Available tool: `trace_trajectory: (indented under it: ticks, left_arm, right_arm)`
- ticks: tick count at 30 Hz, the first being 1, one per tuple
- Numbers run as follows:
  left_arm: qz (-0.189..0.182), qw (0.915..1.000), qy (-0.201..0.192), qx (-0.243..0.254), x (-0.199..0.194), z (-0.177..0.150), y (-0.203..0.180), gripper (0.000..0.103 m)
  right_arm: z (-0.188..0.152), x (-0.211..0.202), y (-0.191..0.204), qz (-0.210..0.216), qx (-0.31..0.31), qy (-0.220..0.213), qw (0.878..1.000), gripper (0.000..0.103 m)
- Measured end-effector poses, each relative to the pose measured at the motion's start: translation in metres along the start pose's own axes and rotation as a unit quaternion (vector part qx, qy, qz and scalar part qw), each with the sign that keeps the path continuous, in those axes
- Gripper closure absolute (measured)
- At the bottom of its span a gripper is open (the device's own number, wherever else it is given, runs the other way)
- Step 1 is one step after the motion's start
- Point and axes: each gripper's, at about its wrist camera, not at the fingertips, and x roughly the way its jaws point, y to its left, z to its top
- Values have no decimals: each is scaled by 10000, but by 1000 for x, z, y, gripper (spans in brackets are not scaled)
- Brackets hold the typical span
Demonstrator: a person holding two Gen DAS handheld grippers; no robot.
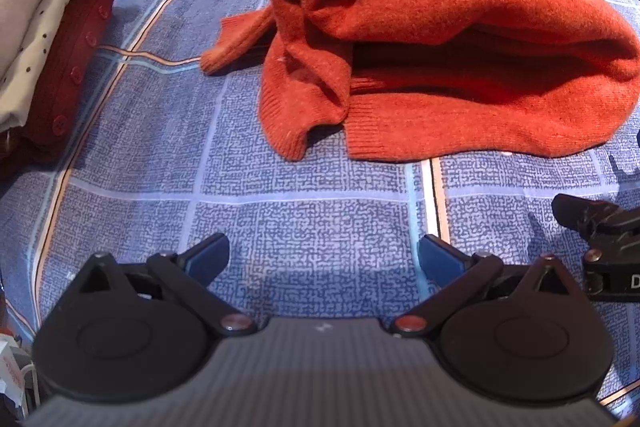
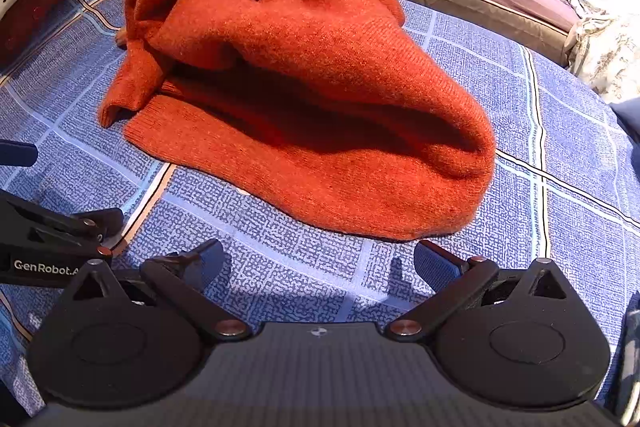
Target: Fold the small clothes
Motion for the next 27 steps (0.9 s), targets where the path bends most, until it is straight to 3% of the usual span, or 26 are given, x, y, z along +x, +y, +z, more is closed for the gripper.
trace_trajectory:
  ticks: [6,8,16,27]
  left_arm:
    - [127,9997,52,193,-6,-2,-7,0]
    - [169,9995,61,251,-9,-1,-8,0]
    - [108,9997,-41,198,-24,8,-6,0]
    - [30,9999,-37,93,-36,30,1,0]
  right_arm:
    - [-12,-21,12,-118,-16,-42,9999,0]
    - [17,-11,10,-153,49,60,9999,0]
    - [31,-25,2,-205,49,-152,9997,0]
    - [53,-27,9,-184,-114,-116,9997,0]
